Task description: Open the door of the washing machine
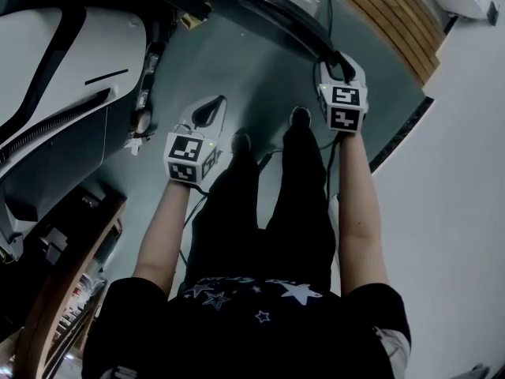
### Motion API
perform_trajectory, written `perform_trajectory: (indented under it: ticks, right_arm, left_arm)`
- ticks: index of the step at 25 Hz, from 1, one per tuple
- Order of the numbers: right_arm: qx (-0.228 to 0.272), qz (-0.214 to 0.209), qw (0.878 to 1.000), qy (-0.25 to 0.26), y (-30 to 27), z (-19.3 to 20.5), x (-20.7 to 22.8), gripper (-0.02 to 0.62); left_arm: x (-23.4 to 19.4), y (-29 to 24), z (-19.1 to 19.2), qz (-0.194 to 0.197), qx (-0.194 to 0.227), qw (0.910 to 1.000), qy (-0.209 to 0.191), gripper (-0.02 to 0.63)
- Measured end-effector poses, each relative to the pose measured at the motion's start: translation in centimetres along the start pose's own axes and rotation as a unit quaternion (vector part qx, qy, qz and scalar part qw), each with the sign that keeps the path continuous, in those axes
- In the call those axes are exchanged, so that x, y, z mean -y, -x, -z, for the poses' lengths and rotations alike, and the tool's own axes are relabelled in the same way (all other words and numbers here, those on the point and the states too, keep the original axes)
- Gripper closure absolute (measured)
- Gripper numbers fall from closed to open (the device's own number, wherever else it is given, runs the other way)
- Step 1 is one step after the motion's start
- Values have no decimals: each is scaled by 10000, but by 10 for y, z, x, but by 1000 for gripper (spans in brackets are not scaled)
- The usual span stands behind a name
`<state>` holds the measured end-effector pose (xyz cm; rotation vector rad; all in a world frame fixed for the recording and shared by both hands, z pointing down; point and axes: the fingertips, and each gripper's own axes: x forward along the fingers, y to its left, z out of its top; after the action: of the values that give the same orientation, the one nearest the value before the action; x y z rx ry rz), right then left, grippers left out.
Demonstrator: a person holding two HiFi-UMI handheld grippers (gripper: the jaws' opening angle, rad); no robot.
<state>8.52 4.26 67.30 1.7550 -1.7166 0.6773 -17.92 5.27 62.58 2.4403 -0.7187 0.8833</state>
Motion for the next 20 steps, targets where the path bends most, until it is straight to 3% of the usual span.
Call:
perform_trajectory:
  ticks: [5,12,20]
  right_arm:
    - [-20,134,9998,-162,16,21,-36,449]
    - [45,221,9989,-401,36,38,-86,465]
    - [-178,-127,9980,-592,52,59,-150,472]
  left_arm:
    - [-4,30,36,53,-115,9999,102,595]
    - [-11,61,57,101,-67,9999,-68,595]
    - [-20,92,73,43,-85,9999,-110,595]
